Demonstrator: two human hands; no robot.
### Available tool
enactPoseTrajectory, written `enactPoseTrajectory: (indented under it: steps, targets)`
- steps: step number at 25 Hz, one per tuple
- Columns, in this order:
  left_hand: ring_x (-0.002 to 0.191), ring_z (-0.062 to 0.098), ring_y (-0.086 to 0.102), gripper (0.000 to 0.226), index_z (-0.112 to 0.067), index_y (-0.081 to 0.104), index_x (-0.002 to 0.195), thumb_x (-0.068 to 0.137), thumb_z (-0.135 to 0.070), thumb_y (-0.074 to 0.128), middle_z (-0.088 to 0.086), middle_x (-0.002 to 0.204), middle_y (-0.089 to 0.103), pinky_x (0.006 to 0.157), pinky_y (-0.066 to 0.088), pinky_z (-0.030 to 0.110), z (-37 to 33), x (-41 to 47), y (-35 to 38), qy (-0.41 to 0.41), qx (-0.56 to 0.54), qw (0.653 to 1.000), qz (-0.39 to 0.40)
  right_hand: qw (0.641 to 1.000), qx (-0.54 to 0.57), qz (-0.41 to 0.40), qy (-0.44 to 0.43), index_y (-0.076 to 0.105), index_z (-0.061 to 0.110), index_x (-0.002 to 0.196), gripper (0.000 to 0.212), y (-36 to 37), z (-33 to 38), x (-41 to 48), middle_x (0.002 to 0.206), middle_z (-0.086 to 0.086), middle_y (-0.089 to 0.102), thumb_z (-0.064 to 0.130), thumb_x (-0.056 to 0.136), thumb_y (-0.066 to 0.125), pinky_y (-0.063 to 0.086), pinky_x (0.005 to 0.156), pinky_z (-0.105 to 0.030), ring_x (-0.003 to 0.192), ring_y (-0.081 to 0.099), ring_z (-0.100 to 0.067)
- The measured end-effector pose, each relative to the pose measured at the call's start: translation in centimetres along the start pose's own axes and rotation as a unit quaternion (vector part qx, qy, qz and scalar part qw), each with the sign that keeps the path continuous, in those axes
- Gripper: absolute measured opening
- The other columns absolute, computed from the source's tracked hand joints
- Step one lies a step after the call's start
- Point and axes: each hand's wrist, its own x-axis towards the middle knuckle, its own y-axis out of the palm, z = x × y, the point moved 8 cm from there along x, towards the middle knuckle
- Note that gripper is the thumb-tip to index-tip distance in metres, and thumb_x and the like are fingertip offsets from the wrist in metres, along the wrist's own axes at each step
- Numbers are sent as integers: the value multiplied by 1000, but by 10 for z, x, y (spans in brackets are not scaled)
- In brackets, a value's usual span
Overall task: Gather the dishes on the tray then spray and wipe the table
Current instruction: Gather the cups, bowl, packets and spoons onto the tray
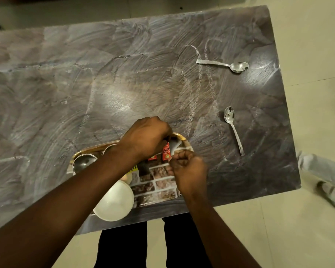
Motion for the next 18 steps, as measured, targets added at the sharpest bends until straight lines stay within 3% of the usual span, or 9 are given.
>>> enactPoseTrajectory:
  steps: [2, 5, 8, 10, 11, 13, 15, 18]
  targets:
    - [92, 30, 73, 17, -24, 79, 102, 92, -28, 66, 3, 99, 78, 69, 47, 32, -3, 0, 0, 17, 14, 1000, -6, 1000, -15, -14, -20, 70, 25, 79, 21, -3, 4, -2, 77, 0, 79, 9, 90, 77, 67, 75, -48, 71, 79, -18]
    - [92, 27, 72, 17, -23, 77, 100, 90, -31, 65, 0, 98, 77, 74, 56, 36, 0, 0, -1, 19, 7, 1000, -13, 1000, -7, -15, -22, 73, 23, 85, 11, -5, 9, -3, 78, 3, 79, 15, 89, 80, 67, 75, -47, 71, 79, -15]
    - [93, 26, 75, 15, -24, 80, 99, 88, -28, 70, 0, 98, 80, 78, 61, 41, 11, -2, -11, -29, -52, 998, -24, 1000, 17, 5, 11, 73, 23, 89, 12, -9, 16, -5, 79, -1, 80, 33, 85, 80, 67, 73, -51, 70, 80, -20]
    - [90, 23, 76, 13, -24, 82, 98, 88, -22, 75, -1, 95, 82, 80, 62, 38, 19, -4, -29, -67, -106, 989, -80, 999, 3, 42, 9, 72, 21, 91, 12, -24, 32, -4, 77, -6, 79, 29, 92, 80, 67, 66, -50, 63, 78, -22]
    - [87, 20, 76, 13, -22, 83, 99, 89, -19, 76, -2, 93, 82, 79, 61, 34, 23, -7, -38, -84, -135, 981, -110, 998, -29, 49, -18, 71, 19, 91, 10, -38, 47, -2, 76, -6, 78, 25, 95, 79, 67, 62, -45, 60, 77, -19]
    - [81, 11, 73, 12, -19, 83, 100, 90, -15, 78, -7, 89, 80, 75, 57, 23, 21, -14, -48, -107, -190, 965, -149, 983, -139, 11, -118, 73, 17, 93, 7, -79, 83, 8, 75, 2, 76, 21, 98, 75, 61, 57, -22, 58, 73, -8]
    - [77, 1, 71, 13, -20, 83, 101, 90, -13, 80, -10, 86, 78, 73, 54, 16, 3, -17, -45, -113, -238, 952, -156, 945, -248, -48, -209, 75, 16, 109, 11, -121, 115, 28, 92, 4, 78, 19, 99, 70, 52, 64, -12, 72, 71, -3]
    - [81, 1, 74, 14, -21, 84, 103, 91, -14, 81, -8, 92, 82, 79, 62, 23, -36, -13, -20, -99, -287, 945, -124, 870, -399, -20, -288, 65, 16, 136, 41, -147, 133, 78, 134, -10, 66, 9, 96, 67, 55, 87, -34, 112, 68, -27]
